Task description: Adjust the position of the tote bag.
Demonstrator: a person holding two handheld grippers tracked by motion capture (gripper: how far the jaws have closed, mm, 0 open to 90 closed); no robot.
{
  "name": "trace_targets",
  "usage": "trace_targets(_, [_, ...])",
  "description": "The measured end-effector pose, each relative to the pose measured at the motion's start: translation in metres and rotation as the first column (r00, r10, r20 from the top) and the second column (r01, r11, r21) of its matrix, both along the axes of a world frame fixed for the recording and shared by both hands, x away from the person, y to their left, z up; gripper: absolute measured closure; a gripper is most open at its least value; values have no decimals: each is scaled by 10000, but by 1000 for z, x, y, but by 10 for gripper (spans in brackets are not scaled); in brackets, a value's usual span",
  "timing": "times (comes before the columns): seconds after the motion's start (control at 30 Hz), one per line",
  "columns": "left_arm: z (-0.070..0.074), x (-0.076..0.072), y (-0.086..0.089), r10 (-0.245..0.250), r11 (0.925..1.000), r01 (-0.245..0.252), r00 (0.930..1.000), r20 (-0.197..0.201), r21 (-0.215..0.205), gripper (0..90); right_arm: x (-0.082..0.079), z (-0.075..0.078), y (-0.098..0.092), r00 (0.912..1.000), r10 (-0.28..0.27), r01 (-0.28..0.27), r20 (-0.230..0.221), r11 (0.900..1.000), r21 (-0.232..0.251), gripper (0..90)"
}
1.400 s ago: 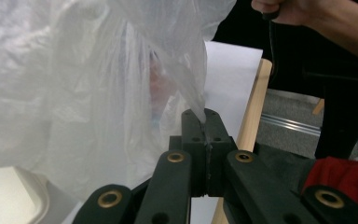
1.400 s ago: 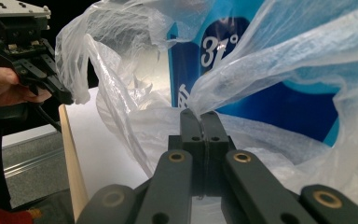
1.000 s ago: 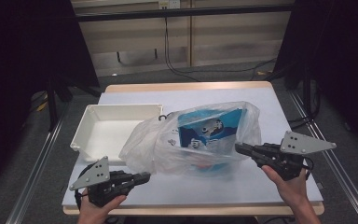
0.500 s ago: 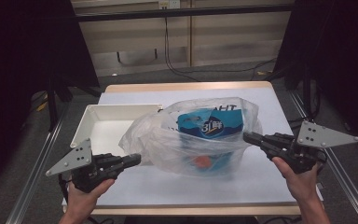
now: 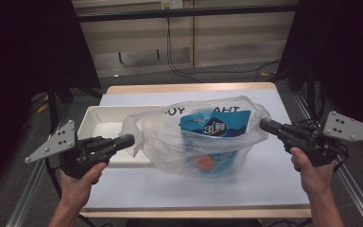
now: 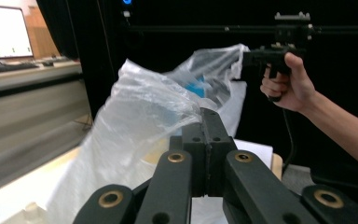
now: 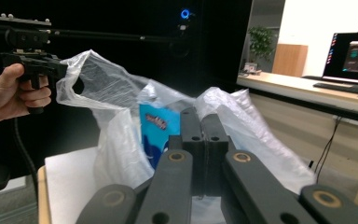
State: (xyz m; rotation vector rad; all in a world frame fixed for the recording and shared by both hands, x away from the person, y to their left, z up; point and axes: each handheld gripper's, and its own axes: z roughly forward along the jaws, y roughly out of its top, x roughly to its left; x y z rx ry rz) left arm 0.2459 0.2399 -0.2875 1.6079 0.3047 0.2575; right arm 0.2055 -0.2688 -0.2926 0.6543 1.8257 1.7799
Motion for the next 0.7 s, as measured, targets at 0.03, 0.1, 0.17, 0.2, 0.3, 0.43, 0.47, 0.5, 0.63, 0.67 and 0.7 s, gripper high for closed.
trace_targets(0.03, [4,3,1,20,10000,-20,10000,47,24,900,0,2,-2,10000,-28,28,20,10000,35,900])
trace_targets(0.1, [9,9,1,176,9998,-176,9998,111,-43,900,3,6,-5,9998,-164,165,92,9999,-12,900])
trace_targets(0.17, [13,16,3,279,9996,-279,9995,151,-27,900,5,12,-9,9994,-319,321,100,9994,-164,900])
trace_targets(0.2, [14,18,4,314,9995,-314,9994,118,-27,900,7,16,-11,9993,-366,368,101,9992,-183,900])
trace_targets(0.3, [17,26,6,337,9994,-335,9993,191,-125,900,9,22,-16,9984,-534,536,172,9985,-144,900])
trace_targets(0.43, [27,31,8,540,9985,-536,9981,295,-139,900,11,32,-22,9967,-740,742,326,9972,-56,900])
trace_targets(0.47, [31,32,8,624,9980,-622,9976,300,-82,900,12,34,-24,9961,-804,804,358,9968,-9,900])
trace_targets(0.5, [34,34,9,702,9974,-708,9964,477,103,900,12,37,-26,9950,-916,916,393,9958,35,900])
trace_targets(0.63, [48,42,16,941,9955,-934,9941,548,-155,900,14,44,-33,9908,-1243,1233,536,9921,217,900])
trace_targets(0.67, [50,44,17,985,9951,-977,9933,601,-170,900,14,45,-34,9893,-1341,1326,575,9908,283,900])
trace_targets(0.7, [53,47,18,1028,9946,-1017,9928,617,-206,900,15,46,-35,9887,-1398,1381,545,9898,340,900])
